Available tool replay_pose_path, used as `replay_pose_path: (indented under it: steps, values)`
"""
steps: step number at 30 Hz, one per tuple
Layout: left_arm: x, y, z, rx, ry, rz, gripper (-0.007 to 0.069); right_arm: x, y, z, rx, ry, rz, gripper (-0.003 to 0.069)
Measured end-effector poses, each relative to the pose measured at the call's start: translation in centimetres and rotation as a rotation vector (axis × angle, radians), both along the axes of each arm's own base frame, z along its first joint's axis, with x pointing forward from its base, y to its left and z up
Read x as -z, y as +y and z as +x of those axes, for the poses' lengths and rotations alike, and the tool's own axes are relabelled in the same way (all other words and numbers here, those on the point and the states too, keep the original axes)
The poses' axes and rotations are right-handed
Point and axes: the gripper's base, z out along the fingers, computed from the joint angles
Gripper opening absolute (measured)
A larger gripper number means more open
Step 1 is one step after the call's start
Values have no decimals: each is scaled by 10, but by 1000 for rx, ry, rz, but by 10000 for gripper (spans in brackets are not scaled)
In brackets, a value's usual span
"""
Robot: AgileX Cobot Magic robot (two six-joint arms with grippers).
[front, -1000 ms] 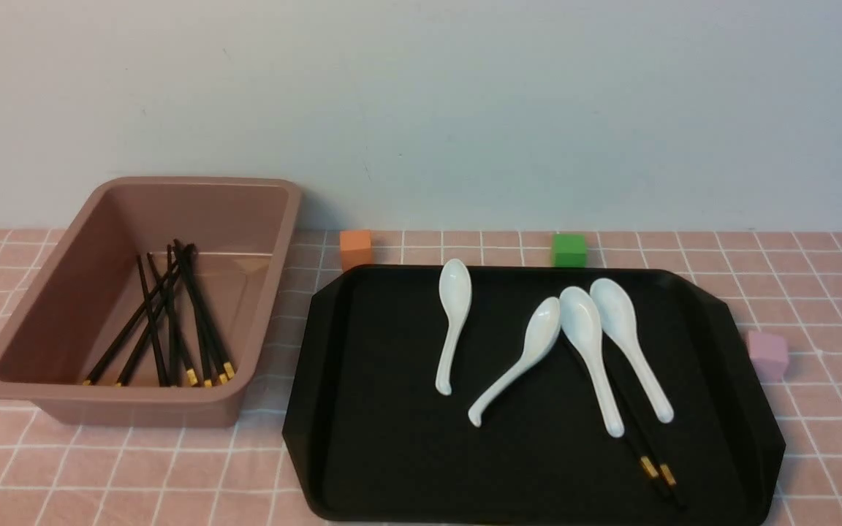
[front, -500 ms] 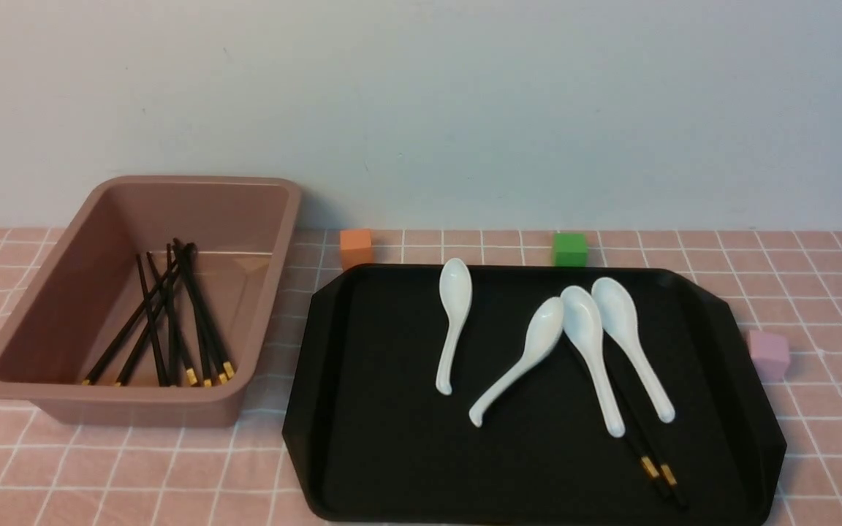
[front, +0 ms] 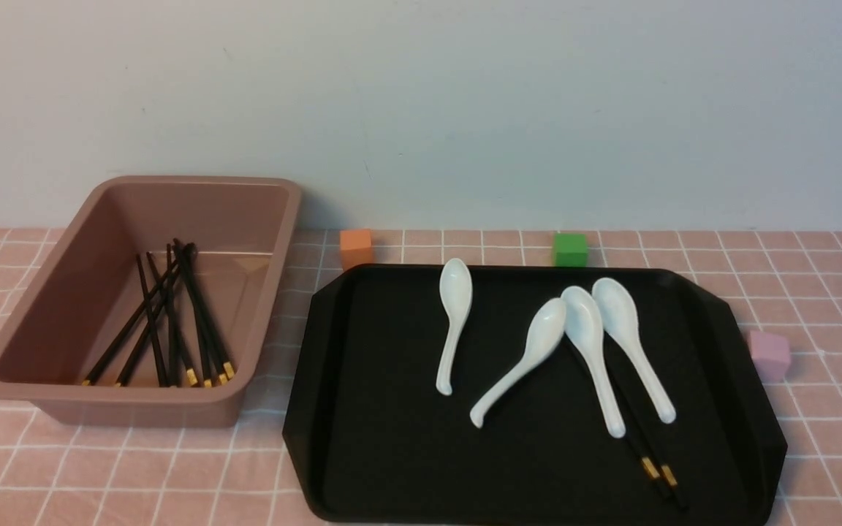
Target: On pink tablecloth take chopsticks from black tray and put them in box.
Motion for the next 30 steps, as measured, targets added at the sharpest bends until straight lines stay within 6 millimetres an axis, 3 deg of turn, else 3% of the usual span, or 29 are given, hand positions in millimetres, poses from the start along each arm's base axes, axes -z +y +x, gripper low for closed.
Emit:
replay_pose_path:
  steps: [30]
  values:
    - [0,0,0,0,0,0,239,0,0,0,0,1,-1,7]
